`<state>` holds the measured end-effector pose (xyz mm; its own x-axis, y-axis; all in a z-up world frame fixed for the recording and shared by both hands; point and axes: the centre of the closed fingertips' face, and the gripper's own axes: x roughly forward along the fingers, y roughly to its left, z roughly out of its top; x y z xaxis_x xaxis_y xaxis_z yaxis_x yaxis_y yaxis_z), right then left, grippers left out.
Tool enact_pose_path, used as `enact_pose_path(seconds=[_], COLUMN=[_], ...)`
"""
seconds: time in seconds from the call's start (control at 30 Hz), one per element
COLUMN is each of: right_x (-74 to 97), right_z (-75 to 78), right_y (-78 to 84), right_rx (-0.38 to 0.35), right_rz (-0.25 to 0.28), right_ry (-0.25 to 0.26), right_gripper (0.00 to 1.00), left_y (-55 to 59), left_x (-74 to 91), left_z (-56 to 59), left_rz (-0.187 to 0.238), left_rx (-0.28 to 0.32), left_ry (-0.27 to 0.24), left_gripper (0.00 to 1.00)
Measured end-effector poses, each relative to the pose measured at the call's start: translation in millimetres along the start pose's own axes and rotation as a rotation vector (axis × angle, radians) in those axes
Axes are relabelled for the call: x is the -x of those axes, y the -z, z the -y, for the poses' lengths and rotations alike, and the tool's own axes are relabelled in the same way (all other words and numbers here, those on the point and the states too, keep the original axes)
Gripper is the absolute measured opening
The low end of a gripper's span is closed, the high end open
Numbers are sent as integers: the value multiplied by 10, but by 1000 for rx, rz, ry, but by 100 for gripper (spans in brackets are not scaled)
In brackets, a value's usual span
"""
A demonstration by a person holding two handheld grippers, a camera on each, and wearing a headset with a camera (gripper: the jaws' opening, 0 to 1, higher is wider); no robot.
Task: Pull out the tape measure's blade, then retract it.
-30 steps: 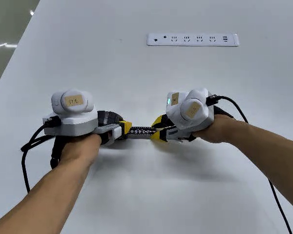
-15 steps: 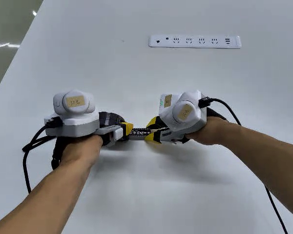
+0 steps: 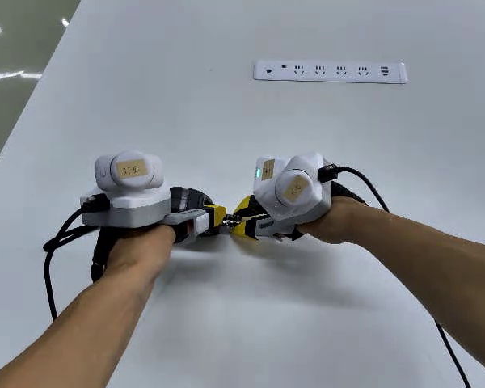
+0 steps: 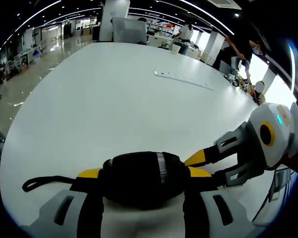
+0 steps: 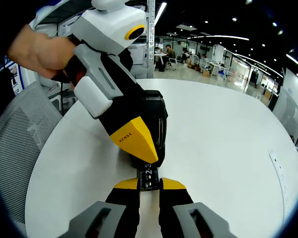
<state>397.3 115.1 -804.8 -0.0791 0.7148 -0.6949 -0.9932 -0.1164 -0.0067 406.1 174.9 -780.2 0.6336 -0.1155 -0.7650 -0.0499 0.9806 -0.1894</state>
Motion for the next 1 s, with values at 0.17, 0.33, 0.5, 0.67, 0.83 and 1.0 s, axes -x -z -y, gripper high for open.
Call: enact_pose_path(seconds=[0.17, 0.33, 0.5, 0.67, 0.83, 1.0], right_x=[-40, -81, -98, -98, -100, -103], right_z=[-5, -6, -15, -15, -13, -18], right_y=[-39, -83, -97, -98, -97, -98], right_rx=[1, 3, 6, 9, 14, 20], right_rz=[7, 13, 14, 17, 17, 16], right_ry=[-1, -1, -3, -3, -4, -8], right_gripper=[10, 11, 11, 11, 11, 12], left_y=[4, 2, 3, 2, 6, 7], left_x=[0, 0, 0, -1, -2, -4], left_z=[5, 3, 6, 7, 6, 9], left_rz=[-3, -5, -6, -6, -9, -11], left_rx=[1, 3, 1, 2, 2, -2], left_ry=[0, 1, 3, 3, 3, 6], left_gripper=[60, 60, 60, 60, 61, 62])
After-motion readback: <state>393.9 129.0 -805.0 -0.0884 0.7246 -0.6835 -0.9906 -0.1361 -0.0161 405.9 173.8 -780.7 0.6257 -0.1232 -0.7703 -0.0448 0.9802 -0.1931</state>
